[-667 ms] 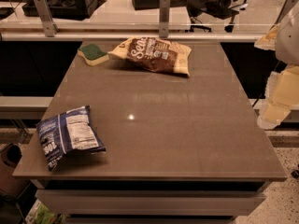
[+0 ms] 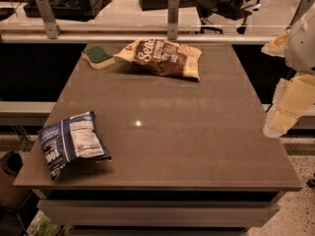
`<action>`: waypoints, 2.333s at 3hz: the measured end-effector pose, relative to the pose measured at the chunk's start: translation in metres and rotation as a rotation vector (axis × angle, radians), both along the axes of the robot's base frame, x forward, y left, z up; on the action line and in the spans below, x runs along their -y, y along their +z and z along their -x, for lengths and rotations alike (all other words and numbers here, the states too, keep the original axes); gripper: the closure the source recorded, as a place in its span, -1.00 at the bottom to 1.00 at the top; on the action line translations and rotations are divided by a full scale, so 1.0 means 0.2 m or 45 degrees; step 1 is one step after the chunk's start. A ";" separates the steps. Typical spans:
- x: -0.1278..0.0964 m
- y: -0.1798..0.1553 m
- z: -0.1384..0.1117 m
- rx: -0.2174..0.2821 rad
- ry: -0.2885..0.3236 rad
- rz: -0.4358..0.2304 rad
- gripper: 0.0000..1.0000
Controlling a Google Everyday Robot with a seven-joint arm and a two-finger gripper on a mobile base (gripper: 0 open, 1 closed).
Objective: Pick blue chip bag
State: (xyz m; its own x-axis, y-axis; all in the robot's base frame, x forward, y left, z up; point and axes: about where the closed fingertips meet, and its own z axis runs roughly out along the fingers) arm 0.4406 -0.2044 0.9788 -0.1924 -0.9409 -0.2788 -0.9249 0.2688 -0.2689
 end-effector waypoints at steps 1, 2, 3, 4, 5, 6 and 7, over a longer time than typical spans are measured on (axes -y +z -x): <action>-0.17 -0.10 -0.02 0.021 0.064 -0.192 -1.00; -0.35 -0.17 -0.05 0.058 0.111 -0.364 -1.00; -0.56 -0.24 -0.08 0.076 0.149 -0.515 -1.00; -0.75 -0.35 -0.12 0.062 0.183 -0.633 -1.00; -0.90 -0.43 -0.12 0.035 0.209 -0.725 -1.00; -1.06 -0.46 -0.13 0.018 0.258 -0.782 -1.00; -1.06 -0.46 -0.13 0.018 0.258 -0.782 -1.00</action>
Offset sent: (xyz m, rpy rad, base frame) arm 0.0187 0.1140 -0.0507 0.4702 -0.0812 0.1297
